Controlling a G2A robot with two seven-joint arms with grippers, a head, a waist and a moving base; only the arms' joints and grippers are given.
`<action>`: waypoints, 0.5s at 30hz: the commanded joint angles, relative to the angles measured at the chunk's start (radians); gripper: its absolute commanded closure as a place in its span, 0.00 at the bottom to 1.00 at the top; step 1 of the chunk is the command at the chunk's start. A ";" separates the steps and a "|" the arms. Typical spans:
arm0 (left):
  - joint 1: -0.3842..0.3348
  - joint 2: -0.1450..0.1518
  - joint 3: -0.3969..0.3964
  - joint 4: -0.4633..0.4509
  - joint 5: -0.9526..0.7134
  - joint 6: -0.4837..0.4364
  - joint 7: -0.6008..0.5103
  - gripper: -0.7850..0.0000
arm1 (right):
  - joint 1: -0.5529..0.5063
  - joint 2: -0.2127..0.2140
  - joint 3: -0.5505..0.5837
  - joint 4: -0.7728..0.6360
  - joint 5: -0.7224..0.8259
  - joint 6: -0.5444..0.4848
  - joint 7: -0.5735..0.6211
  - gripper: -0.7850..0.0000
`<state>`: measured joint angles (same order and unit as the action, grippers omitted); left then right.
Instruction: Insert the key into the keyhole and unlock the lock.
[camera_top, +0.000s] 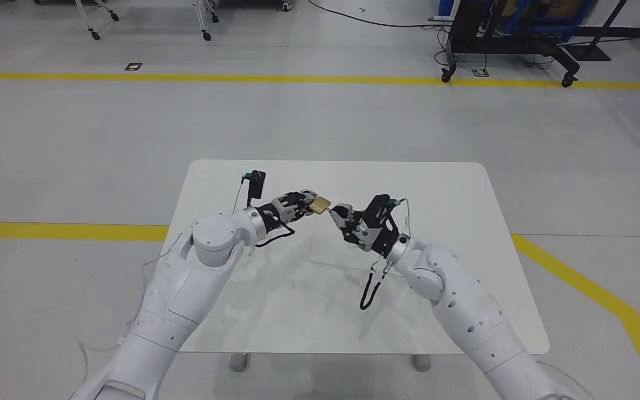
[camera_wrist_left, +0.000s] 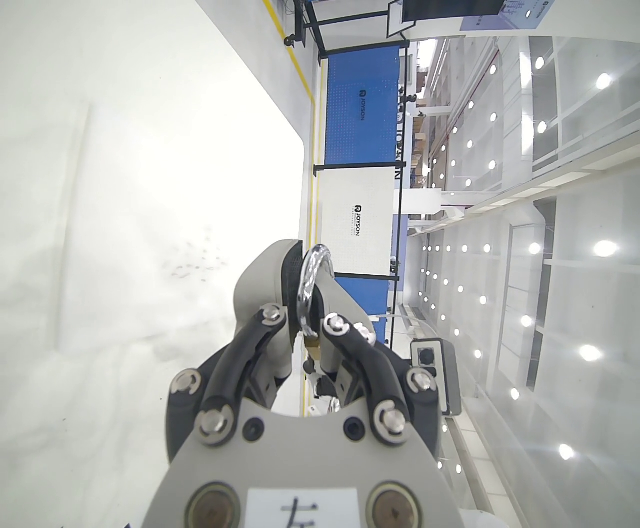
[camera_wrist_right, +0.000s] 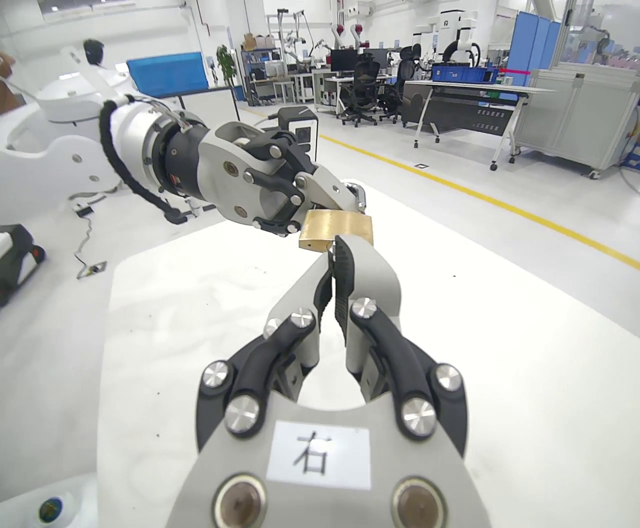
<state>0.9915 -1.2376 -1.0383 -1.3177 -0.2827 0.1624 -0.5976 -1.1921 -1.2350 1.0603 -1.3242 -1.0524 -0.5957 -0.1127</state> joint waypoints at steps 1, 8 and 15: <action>0.002 0.000 -0.001 -0.002 0.003 -0.003 0.003 1.00 | 0.006 -0.002 -0.001 0.017 0.023 -0.017 -0.003 1.00; 0.006 -0.003 -0.009 -0.002 -0.009 0.004 0.004 1.00 | 0.018 -0.001 -0.004 0.011 -0.045 -0.015 -0.018 0.79; -0.004 -0.006 -0.016 0.014 -0.035 0.031 -0.002 1.00 | -0.010 0.012 0.008 -0.073 -0.222 0.044 -0.026 0.00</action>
<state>0.9890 -1.2434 -1.0541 -1.3048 -0.3157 0.1904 -0.5996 -1.1938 -1.2255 1.0628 -1.3812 -1.2473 -0.5618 -0.1343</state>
